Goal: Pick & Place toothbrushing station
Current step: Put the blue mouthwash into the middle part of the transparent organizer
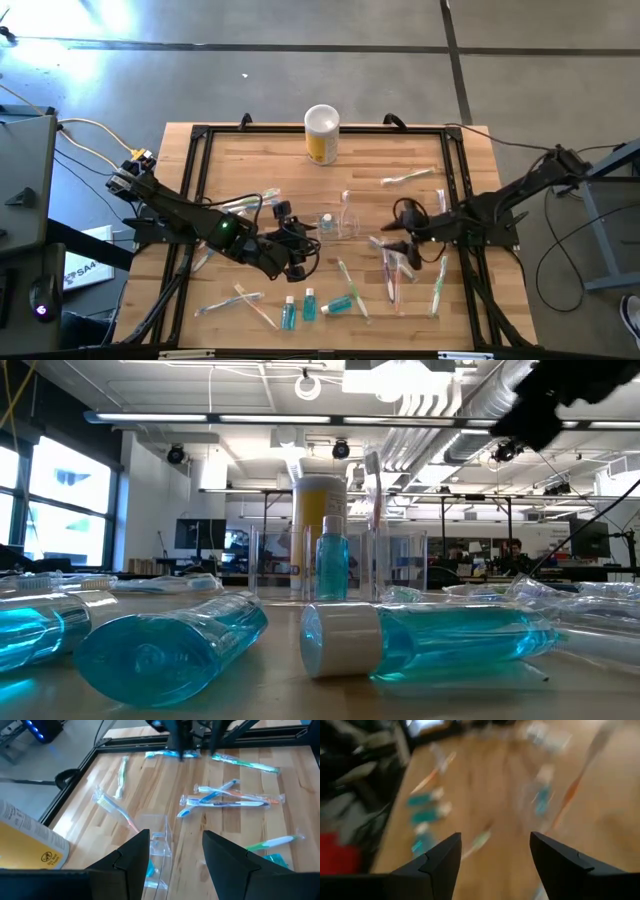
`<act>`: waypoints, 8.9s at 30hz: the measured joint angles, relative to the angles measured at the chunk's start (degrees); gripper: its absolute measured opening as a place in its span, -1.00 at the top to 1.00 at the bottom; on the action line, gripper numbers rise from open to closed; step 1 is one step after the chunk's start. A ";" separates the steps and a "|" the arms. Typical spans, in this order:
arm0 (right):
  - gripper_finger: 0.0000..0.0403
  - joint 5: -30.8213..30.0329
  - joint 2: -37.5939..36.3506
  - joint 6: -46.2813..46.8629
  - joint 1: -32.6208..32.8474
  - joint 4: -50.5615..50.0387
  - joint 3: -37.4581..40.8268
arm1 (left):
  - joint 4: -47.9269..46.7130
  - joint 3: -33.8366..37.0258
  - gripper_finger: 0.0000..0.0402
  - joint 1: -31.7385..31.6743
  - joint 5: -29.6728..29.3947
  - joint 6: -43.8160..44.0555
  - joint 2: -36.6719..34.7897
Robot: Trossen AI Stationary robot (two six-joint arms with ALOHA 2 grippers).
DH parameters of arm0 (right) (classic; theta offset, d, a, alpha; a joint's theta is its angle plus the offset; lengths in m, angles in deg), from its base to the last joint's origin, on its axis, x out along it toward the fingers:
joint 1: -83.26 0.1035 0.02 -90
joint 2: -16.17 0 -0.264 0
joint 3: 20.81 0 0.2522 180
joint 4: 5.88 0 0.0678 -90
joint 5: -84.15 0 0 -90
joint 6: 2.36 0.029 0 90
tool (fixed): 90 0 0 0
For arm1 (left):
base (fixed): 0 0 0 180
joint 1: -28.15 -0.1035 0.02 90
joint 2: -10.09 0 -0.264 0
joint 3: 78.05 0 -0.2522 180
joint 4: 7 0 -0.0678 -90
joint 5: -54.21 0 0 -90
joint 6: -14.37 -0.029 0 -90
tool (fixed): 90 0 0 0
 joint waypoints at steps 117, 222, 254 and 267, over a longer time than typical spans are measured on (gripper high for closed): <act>-0.13 19.55 16.55 -10.53 10.80 2.26 0.02 | -18.64 0.06 -0.95 3.32 47.50 88.27 20.31; -0.13 19.30 17.12 -5.79 11.45 3.91 0.00 | -28.72 -14.90 -0.04 -1.60 52.17 41.89 23.15; -0.13 12.90 23.51 5.08 19.28 28.04 -0.02 | -20.93 -19.00 -0.04 19.09 39.22 41.76 32.96; -0.13 12.96 33.59 11.91 23.54 37.16 0.00 | -20.84 -18.95 -0.04 19.10 40.14 40.76 38.26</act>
